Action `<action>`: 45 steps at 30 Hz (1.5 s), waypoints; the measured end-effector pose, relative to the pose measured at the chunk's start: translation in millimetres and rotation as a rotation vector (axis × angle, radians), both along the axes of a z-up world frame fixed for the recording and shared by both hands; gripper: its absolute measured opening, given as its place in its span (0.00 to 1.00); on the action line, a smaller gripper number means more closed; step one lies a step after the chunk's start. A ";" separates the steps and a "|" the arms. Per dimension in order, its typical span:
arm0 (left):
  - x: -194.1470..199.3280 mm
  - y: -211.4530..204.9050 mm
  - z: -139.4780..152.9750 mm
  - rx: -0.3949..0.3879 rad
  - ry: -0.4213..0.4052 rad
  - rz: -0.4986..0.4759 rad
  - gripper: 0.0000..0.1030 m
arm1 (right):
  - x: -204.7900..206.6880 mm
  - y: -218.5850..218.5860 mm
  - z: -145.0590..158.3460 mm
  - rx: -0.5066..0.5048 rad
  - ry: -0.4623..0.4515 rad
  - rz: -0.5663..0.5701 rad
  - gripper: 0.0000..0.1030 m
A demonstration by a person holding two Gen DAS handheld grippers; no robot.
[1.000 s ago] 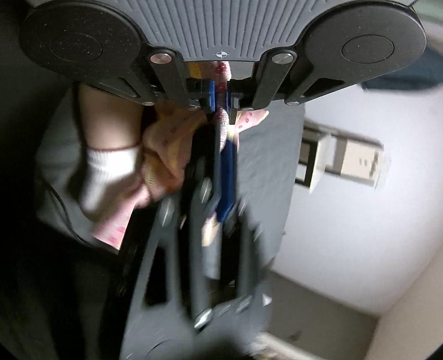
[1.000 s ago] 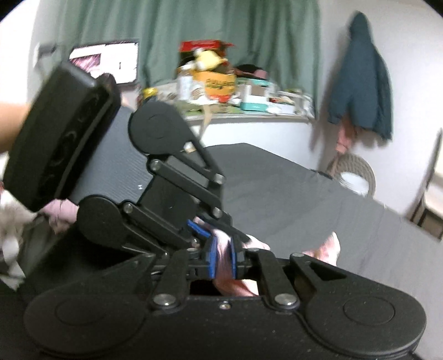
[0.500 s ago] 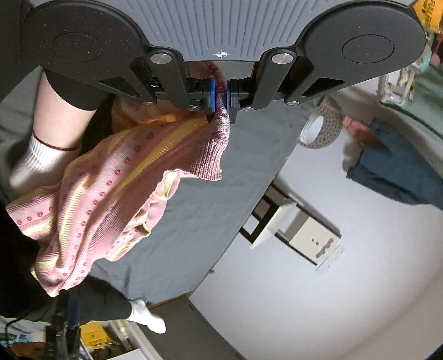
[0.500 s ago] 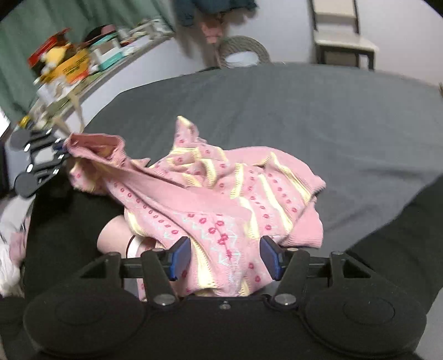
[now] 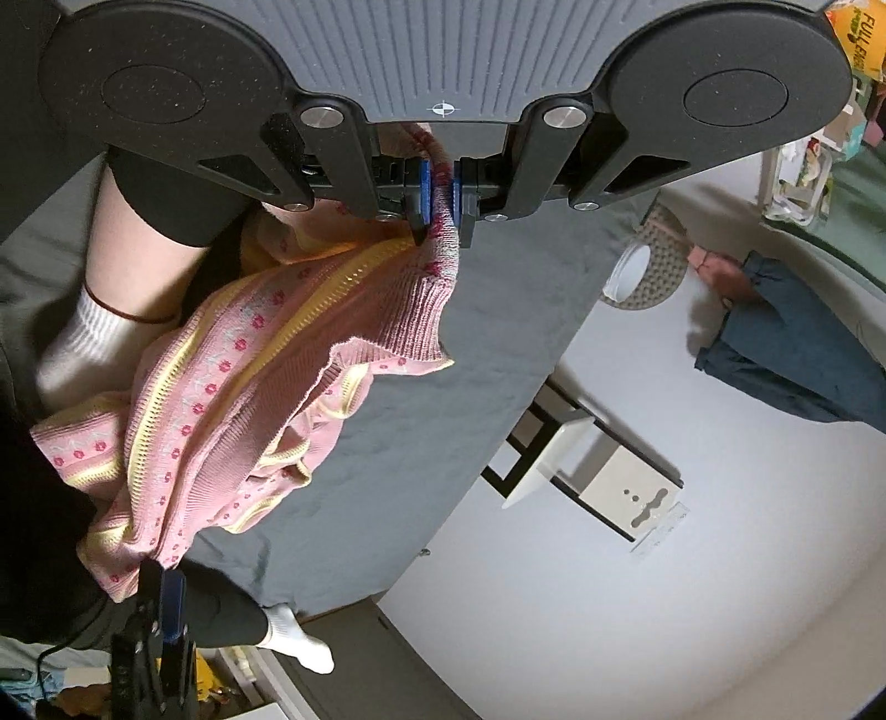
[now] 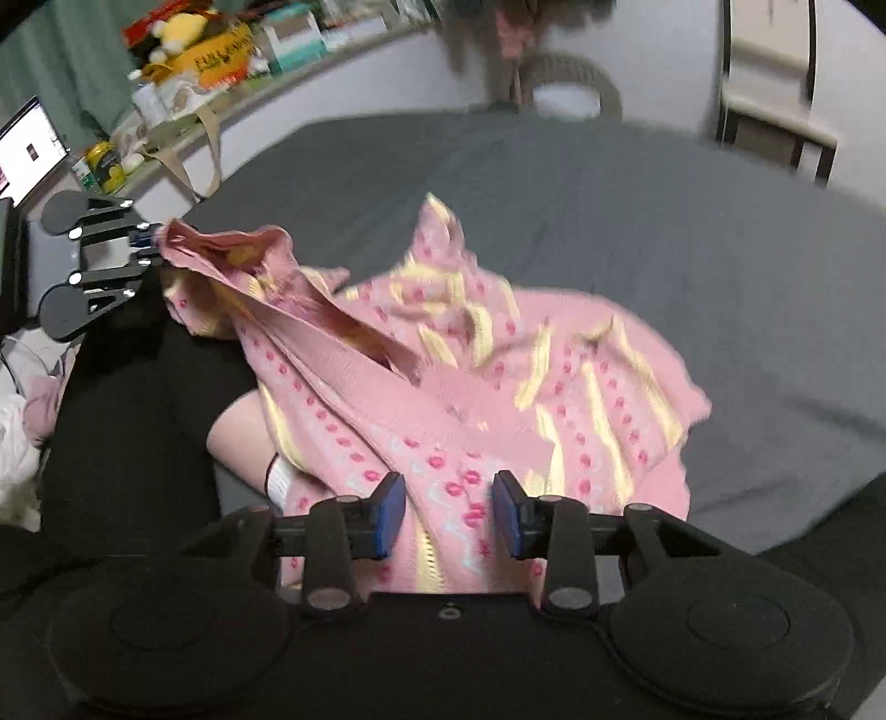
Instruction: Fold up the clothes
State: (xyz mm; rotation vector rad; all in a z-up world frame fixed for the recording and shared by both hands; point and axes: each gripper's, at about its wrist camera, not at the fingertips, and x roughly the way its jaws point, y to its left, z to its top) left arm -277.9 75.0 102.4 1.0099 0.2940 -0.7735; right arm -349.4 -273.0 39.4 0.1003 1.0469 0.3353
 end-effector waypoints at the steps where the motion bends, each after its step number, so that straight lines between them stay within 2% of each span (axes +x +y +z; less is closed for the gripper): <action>1: -0.6 -0.2 -0.5 0.001 0.000 -0.003 0.07 | 4.3 -1.5 -5.0 0.018 0.024 0.015 0.34; 3: -1.6 -0.9 -1.3 0.004 0.003 -0.005 0.07 | 10.6 -2.5 -13.1 0.038 0.059 0.023 0.34; 6: -2.7 -1.4 -2.2 0.001 0.009 -0.004 0.07 | 12.7 0.6 -18.7 0.017 0.072 0.030 0.28; 8: -3.8 -0.3 -2.0 0.000 0.010 -0.004 0.07 | 10.6 -0.9 -16.8 0.023 0.057 0.009 0.18; 10: -5.1 1.1 -1.7 0.001 0.009 -0.005 0.07 | 5.3 -2.9 -10.1 0.043 0.029 0.003 0.13; 15: -9.3 4.7 -2.3 -0.002 0.012 0.002 0.07 | -14.0 6.6 8.5 0.065 -0.021 0.072 0.11; 20: -11.5 7.3 -3.9 0.002 0.013 0.005 0.07 | -24.0 27.4 7.0 -0.034 -0.039 0.128 0.11; 23: -13.7 7.5 -3.1 0.000 0.002 0.005 0.07 | -27.0 33.0 10.4 -0.039 -0.084 0.116 0.08; 25: -16.6 8.3 -0.7 -0.006 -0.022 0.010 0.07 | -34.8 37.9 24.7 -0.074 -0.188 0.094 0.07; 26: -17.1 9.0 1.2 -0.011 -0.034 0.017 0.07 | -39.5 41.6 34.6 -0.124 -0.257 0.076 0.07; 27: -16.8 10.1 4.3 -0.023 -0.054 0.032 0.07 | -43.9 46.6 44.4 -0.203 -0.330 0.063 0.07; 29: -14.5 11.4 12.2 -0.048 -0.107 0.060 0.07 | -52.4 59.3 61.0 -0.424 -0.491 0.046 0.07; 31: -11.9 12.2 24.5 -0.069 -0.199 0.103 0.07 | -57.6 67.7 74.8 -0.579 -0.610 0.033 0.07; 34: -9.6 13.2 56.9 -0.110 -0.320 0.145 0.07 | -67.1 73.5 100.7 -0.674 -0.785 -0.015 0.07; 39: -20.9 12.2 128.9 -0.193 -0.546 0.173 0.07 | -78.9 88.2 143.6 -0.840 -1.082 -0.109 0.07; 45: -45.4 5.5 212.1 -0.218 -0.866 0.154 0.07 | -84.7 84.9 210.8 -0.965 -1.384 -0.264 0.07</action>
